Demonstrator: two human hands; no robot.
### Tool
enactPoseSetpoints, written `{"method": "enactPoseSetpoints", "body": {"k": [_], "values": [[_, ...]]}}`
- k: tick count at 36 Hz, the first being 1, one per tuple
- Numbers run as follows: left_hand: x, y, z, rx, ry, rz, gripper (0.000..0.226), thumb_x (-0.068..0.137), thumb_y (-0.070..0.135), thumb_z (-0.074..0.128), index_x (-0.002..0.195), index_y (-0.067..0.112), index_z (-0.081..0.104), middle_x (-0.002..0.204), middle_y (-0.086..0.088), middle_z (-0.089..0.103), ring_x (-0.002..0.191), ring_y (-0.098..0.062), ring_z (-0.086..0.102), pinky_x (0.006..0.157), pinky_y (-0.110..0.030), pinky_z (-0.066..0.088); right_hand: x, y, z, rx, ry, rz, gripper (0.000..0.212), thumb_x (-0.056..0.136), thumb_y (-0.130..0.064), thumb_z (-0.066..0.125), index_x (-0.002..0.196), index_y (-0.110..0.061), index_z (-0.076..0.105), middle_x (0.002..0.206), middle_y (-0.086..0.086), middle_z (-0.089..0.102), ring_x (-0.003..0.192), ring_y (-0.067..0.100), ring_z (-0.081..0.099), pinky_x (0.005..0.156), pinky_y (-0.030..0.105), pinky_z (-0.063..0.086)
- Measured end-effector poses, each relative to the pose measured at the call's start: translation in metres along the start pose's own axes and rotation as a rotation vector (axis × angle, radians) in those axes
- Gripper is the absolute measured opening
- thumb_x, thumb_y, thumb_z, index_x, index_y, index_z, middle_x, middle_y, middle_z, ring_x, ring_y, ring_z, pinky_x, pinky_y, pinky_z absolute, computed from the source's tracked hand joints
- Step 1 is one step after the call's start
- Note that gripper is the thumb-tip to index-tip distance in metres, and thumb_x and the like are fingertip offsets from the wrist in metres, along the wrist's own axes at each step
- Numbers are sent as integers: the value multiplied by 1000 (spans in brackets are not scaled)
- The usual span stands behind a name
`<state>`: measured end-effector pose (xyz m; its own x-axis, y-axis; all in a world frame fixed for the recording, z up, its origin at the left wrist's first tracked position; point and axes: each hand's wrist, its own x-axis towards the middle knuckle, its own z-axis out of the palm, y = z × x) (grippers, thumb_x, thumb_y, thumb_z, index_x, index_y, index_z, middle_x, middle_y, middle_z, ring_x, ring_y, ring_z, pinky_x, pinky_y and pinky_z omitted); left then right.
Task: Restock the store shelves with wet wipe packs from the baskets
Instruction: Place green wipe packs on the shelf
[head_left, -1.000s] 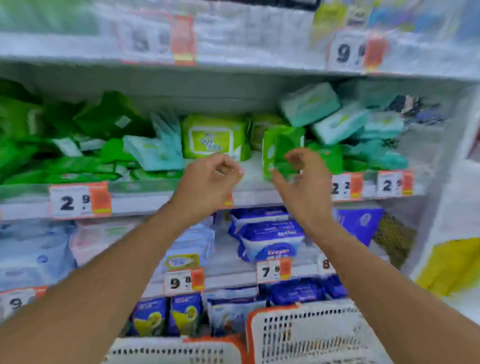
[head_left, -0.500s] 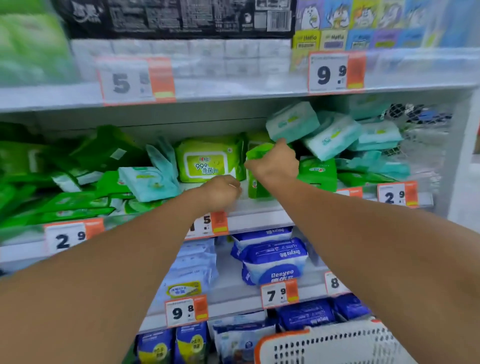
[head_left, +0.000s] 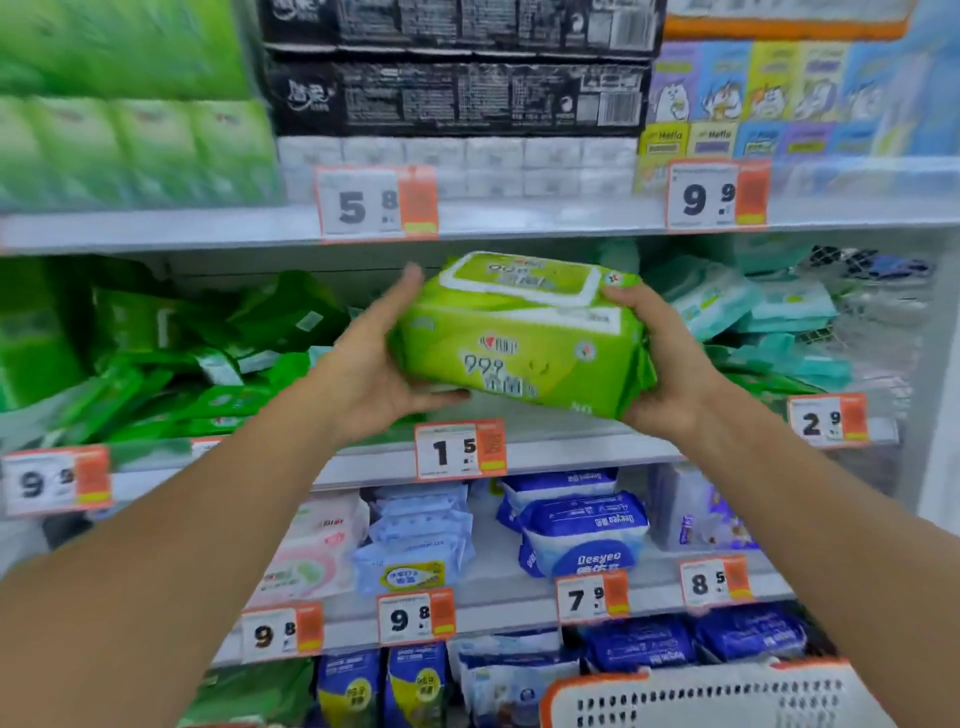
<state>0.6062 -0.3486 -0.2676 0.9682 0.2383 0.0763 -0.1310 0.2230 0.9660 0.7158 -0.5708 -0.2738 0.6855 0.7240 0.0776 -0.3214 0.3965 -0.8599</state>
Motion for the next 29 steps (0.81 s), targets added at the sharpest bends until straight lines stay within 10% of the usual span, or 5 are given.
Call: {"method": "enactPoseSetpoints", "body": {"k": [4, 8, 14, 22, 29], "values": [[-37, -21, -24, -101, -25, -19, 41, 75, 46, 61, 101, 20, 78, 109, -8, 75, 94, -25, 73, 74, -46, 62, -5, 39, 5, -73, -72, 44, 71, 34, -36, 95, 99, -13, 80, 107, 17, 75, 89, 30, 75, 69, 46, 62], [-73, -48, -46, -110, 66, 24, 49, 80, 32, 59, 126, 17, 63, 111, -6, 75, 92, -22, 73, 77, -44, 61, -11, 79, 21, -49, -29, 61, 35, 71, -38, 67, 94, -16, 81, 100, 14, 77, 82, 28, 76, 66, 45, 63], [-100, -72, -78, -75, 140, -25, 44, 79, 31, 59, 122, 24, 62, 109, -3, 75, 93, -24, 73, 79, -49, 59, -17, 126, 33, -60, -15, 142, 44, 76, -40, 63, 110, -14, 75, 110, 14, 75, 92, 27, 75, 72, 45, 63], [-158, -156, -138, 325, 175, -506, 61, 70, 48, 75, 125, 24, 64, 111, -2, 75, 95, -24, 72, 81, -44, 58, -44, 247, 17, -194, 3, 576, 50, 95, -59, 44, 118, -24, 72, 119, 6, 73, 106, 26, 71, 90, 55, 55], [-223, -257, -192, 318, 360, -804, 87, 46, 56, 93, 122, 24, 65, 127, 0, 68, 115, -27, 65, 99, -55, 50, -74, 391, 27, -151, 132, 842, 45, 73, -31, 77, 113, -13, 71, 110, 14, 75, 93, 28, 74, 85, 48, 59]]}}
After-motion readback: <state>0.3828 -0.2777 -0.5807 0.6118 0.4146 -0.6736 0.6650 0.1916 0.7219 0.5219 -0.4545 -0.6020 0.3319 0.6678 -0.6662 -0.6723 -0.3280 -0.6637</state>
